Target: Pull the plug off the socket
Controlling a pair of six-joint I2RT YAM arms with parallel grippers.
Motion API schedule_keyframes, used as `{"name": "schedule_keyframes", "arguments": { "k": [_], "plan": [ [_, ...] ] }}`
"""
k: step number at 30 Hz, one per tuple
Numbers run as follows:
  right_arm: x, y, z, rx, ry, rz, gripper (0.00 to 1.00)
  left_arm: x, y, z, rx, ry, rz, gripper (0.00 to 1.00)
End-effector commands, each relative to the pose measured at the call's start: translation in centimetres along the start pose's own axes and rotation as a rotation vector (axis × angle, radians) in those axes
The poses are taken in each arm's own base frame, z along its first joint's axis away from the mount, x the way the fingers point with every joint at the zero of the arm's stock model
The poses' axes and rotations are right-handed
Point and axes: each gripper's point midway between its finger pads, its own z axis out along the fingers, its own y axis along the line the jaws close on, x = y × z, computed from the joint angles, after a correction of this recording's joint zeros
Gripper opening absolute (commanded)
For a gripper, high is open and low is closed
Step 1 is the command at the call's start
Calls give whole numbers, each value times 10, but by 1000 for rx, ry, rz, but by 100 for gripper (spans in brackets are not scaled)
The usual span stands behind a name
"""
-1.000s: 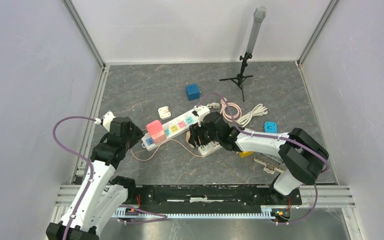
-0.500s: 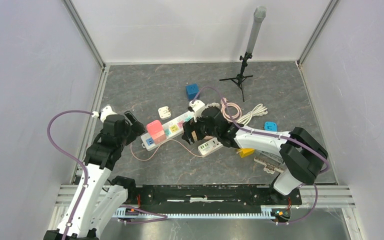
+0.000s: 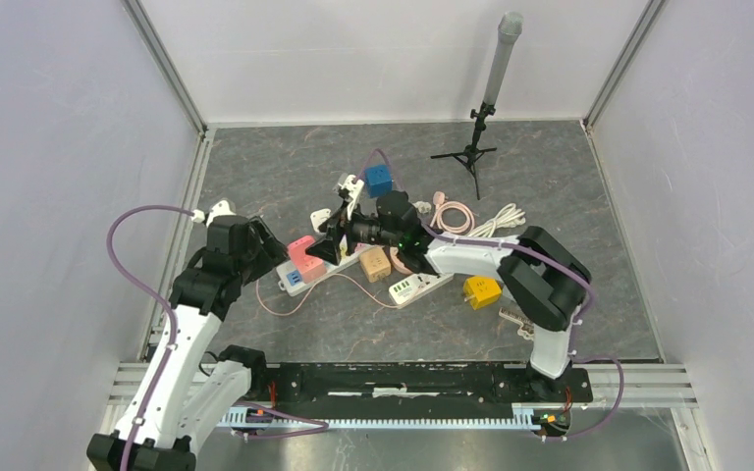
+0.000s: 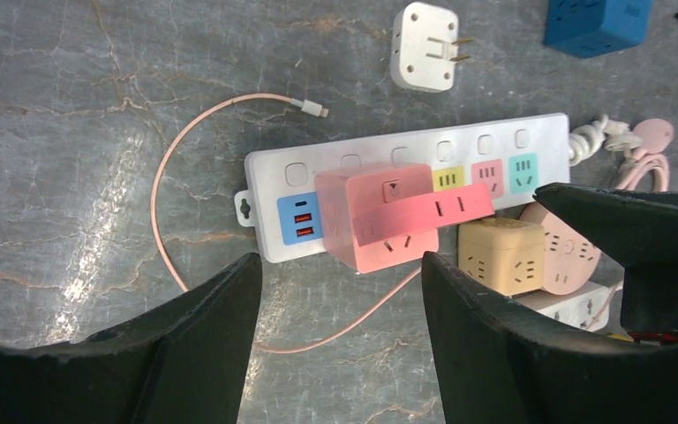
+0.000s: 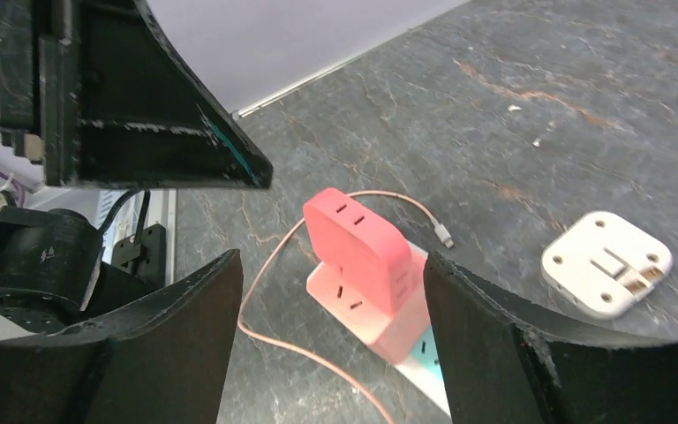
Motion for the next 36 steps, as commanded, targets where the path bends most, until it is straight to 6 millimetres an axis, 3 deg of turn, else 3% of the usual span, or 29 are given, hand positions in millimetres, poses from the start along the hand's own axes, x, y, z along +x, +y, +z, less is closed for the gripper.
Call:
{"name": "schedule_keyframes", "arguments": {
  "k": [1, 7, 14, 21, 28, 32, 36],
  "plan": [
    [-22, 17, 21, -147, -80, -72, 79, -3, -7, 4, 23, 31, 16, 73],
    [-6, 30, 36, -299, -37, -100, 79, 2, 2, 17, 3, 96, -36, 73],
    [15, 40, 33, -419, 24, -111, 71, 2, 2, 23, 36, 152, -92, 73],
    [20, 31, 30, -402, 52, -117, 49, 7, 3, 29, 62, 189, -145, 71],
    [15, 26, 21, -327, 52, -138, 44, 22, -12, 34, 167, 261, -163, 62],
    [-1, 15, 17, -199, 9, -71, 45, 26, -28, 29, 276, 289, -139, 56],
    [-14, -4, 6, -2, -55, 81, 61, 24, -29, 21, 301, 270, -79, 52]
  ]
}}
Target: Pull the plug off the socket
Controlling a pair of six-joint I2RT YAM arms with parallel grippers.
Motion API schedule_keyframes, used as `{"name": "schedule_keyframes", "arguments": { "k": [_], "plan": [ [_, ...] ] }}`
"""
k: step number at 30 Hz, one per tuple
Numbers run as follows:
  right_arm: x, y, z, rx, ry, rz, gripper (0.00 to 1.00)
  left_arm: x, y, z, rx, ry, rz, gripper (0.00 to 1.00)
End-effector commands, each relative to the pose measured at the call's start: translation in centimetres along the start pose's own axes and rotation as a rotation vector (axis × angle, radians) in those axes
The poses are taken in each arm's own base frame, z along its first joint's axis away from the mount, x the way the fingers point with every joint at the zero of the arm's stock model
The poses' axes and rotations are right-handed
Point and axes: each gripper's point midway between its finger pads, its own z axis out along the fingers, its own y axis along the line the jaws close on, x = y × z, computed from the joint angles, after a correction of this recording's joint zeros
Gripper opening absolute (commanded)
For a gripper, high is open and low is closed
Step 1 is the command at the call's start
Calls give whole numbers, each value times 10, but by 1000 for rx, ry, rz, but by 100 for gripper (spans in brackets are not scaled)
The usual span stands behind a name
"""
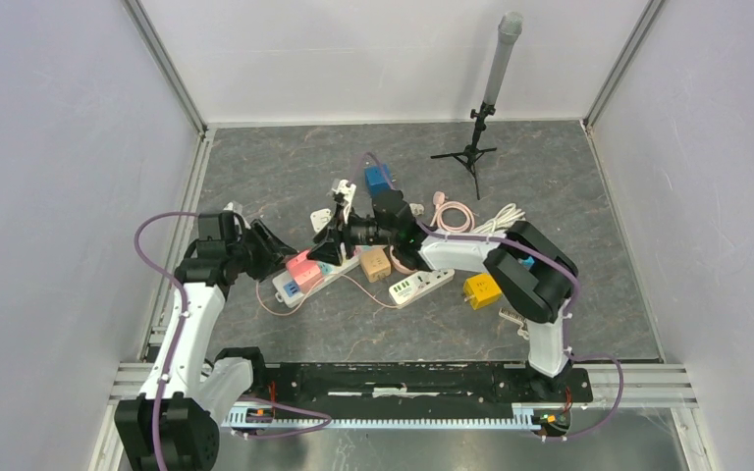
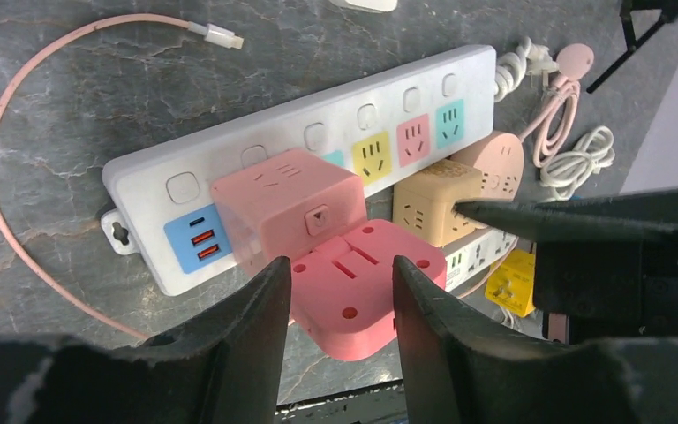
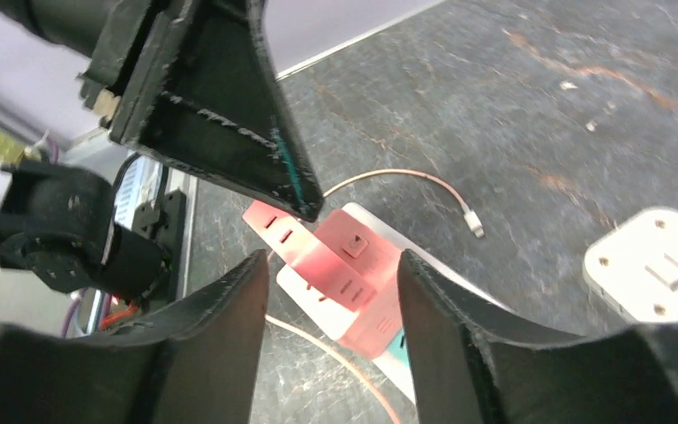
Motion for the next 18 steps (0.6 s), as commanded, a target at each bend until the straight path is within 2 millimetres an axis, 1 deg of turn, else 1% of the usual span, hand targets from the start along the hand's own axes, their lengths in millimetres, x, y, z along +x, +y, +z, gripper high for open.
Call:
{"name": "schedule_keyframes", "arguments": {
  "k": [1, 3, 5, 7, 12, 15, 18],
  "plan": [
    [-42, -10, -19, 210, -148, 157, 65, -2, -18, -12, 107, -12, 116, 51],
    [-34, -17, -25, 296, -156, 313, 69, 1, -20, -14, 125, -2, 135, 51],
    [-19, -19, -28, 364, -160, 476, 70, 7, -21, -13, 142, 22, 136, 49],
    [-13, -11, -28, 377, -186, 596, 70, 12, -19, -12, 147, 44, 133, 47],
    [-11, 19, -21, 331, -246, 817, 68, 14, -11, -10, 114, 37, 135, 44],
    [-15, 35, -17, 291, -283, 893, 66, 14, -12, -11, 115, 37, 128, 43],
    [-15, 44, -16, 293, -306, 946, 66, 20, -12, -11, 127, 67, 118, 41]
  ]
}}
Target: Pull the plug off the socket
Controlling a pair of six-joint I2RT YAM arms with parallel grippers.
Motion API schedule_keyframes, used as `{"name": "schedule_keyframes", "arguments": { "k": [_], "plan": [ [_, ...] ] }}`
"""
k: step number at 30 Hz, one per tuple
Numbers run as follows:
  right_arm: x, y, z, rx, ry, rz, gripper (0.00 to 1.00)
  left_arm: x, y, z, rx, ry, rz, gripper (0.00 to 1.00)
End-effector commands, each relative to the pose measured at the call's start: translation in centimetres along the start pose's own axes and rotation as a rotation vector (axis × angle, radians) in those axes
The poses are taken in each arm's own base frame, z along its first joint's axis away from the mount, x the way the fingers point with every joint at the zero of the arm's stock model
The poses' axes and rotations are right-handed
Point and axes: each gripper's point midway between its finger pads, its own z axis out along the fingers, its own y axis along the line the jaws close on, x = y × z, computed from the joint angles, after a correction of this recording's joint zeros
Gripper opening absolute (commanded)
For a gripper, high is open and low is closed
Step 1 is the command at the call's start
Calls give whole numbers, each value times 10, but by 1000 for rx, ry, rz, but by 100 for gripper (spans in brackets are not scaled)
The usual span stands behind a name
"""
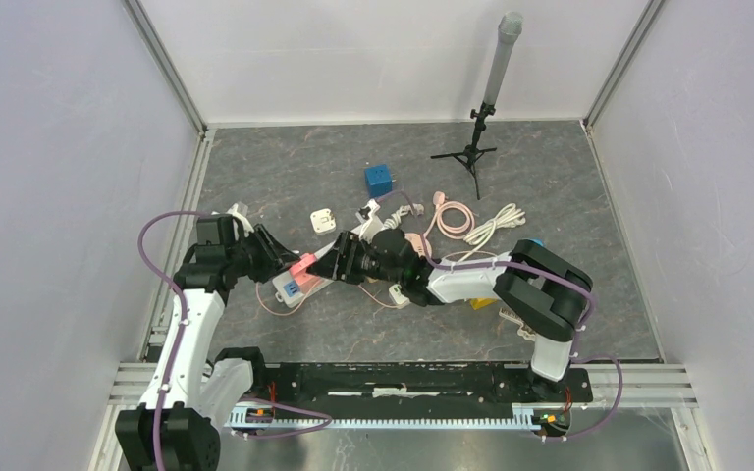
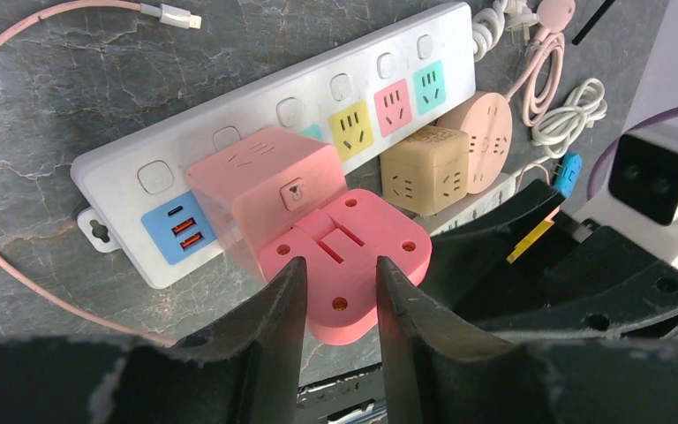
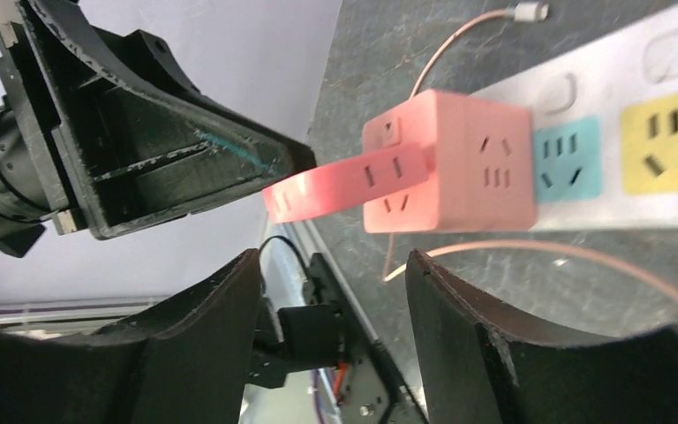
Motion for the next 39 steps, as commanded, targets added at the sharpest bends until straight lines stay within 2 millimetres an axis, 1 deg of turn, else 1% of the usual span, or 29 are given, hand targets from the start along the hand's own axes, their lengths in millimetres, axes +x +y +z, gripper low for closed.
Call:
{"name": "schedule_keyframes", "arguments": {
  "k": [1, 5, 8, 11, 17, 21, 27, 29, 34, 36, 39],
  "plan": [
    [-18, 44, -9, -88, -109, 167, 65, 10, -2, -1, 37, 40, 23, 39],
    [-16, 39, -17, -91, -155, 269, 65, 12, -1, -2, 35, 51, 14, 33],
    [-25, 33, -24, -77, -235, 311, 68, 12, -3, -3, 38, 51, 17, 30],
    [-27, 36, -18, -80, -236, 334, 69, 12, -3, -5, 37, 50, 28, 28],
    [-26, 41, -1, -97, -206, 381, 63, 14, -7, -9, 53, 53, 38, 23],
    [-18, 37, 5, -74, -170, 396, 61, 17, -9, -11, 65, 63, 37, 20],
    [-5, 25, 9, -12, -121, 424, 58, 19, -11, -10, 84, 74, 38, 18],
    [-4, 24, 10, -6, -118, 428, 58, 20, -14, -10, 102, 79, 36, 18],
    [7, 24, 15, -8, -55, 444, 58, 23, -18, -10, 139, 91, 35, 18],
    [10, 23, 16, -16, -44, 452, 54, 23, -18, -9, 139, 92, 36, 18],
    [11, 21, 11, -23, -51, 456, 40, 19, -15, -10, 112, 70, 38, 18]
  ]
}}
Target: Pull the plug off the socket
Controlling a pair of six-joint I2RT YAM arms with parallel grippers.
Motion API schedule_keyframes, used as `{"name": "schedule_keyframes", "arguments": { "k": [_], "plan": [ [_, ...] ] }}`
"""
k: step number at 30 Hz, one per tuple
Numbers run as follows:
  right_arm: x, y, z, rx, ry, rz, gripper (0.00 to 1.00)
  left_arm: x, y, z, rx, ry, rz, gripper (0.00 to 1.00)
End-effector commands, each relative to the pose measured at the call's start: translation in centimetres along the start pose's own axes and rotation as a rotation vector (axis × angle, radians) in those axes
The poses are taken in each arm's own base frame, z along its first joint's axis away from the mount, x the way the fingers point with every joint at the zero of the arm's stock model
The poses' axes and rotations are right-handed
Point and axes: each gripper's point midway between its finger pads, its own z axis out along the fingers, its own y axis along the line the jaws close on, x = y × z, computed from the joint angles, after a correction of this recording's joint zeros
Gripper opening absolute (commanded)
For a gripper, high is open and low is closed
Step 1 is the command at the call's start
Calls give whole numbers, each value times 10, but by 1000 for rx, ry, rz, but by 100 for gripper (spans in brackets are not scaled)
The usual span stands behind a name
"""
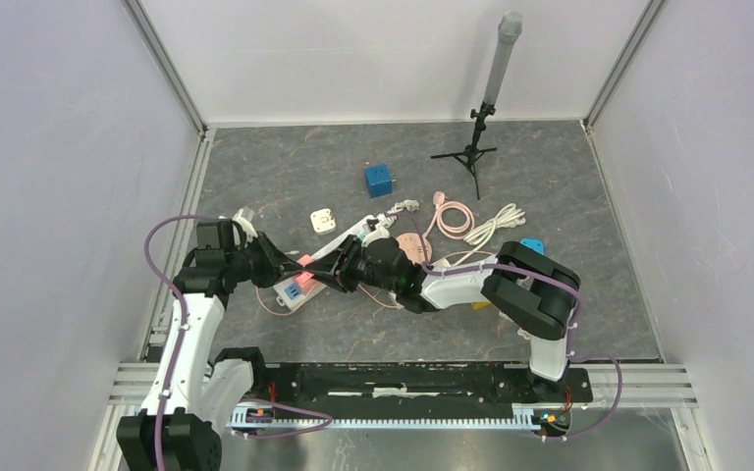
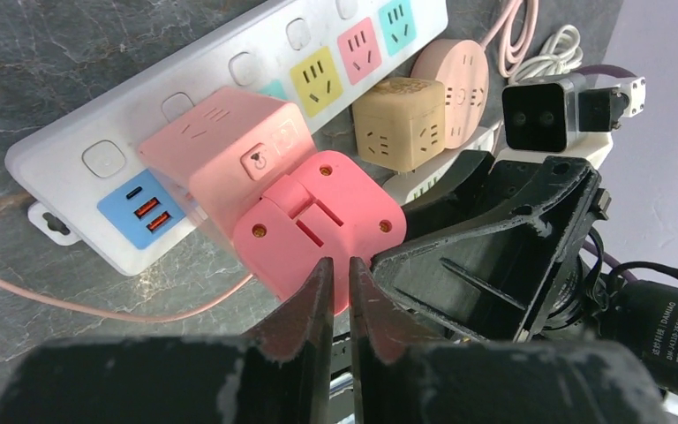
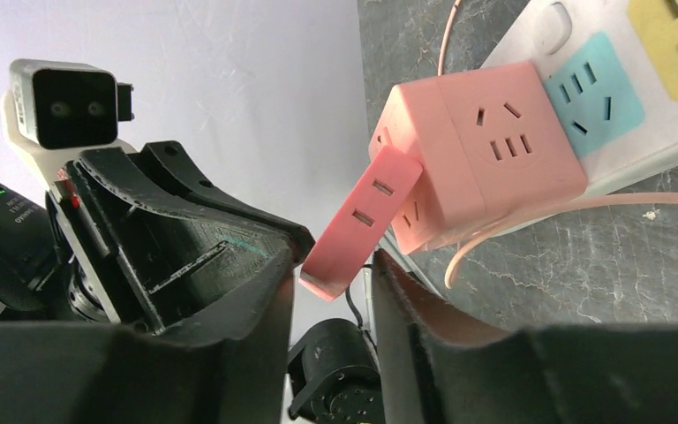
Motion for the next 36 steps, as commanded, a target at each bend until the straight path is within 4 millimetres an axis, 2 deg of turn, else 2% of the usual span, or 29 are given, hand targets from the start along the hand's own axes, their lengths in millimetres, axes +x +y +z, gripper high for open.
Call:
{"name": "schedule_keyframes", "arguments": {
  "k": [1, 3, 5, 8, 12, 17, 21, 23, 26, 31, 36],
  "plan": [
    [4, 11, -3, -41, 13, 21, 37, -6, 0, -3, -9, -33, 36, 19],
    [3, 11, -6, -48, 7, 22, 31, -16, 12, -7, -97, -88, 27, 25],
    [3, 12, -8, -59, 6, 23, 22, -26, 23, -10, -173, -151, 10, 36],
    [5, 11, -8, -68, 13, 28, 9, -31, 33, -8, -216, -183, -26, 45],
    [6, 10, -9, -96, 21, 39, 0, -26, 46, 4, -241, -184, -91, 46],
    [6, 15, -13, -137, 23, 42, 0, -23, 52, 19, -214, -186, -158, 45],
    [4, 26, -17, -195, 22, 26, 0, -16, 57, 30, -202, -158, -184, 39],
    [2, 34, -20, -239, 17, 16, 0, -10, 64, 33, -216, -138, -190, 36],
    [0, 58, -27, -366, 18, 3, 0, -1, 70, 37, -223, -121, -218, 33],
    [-4, 88, -38, -521, 12, 6, 0, 0, 72, 37, -234, -127, -218, 29],
    [-6, 98, -43, -576, 0, -16, 0, 1, 73, 39, -239, -115, -217, 28]
  ]
}}
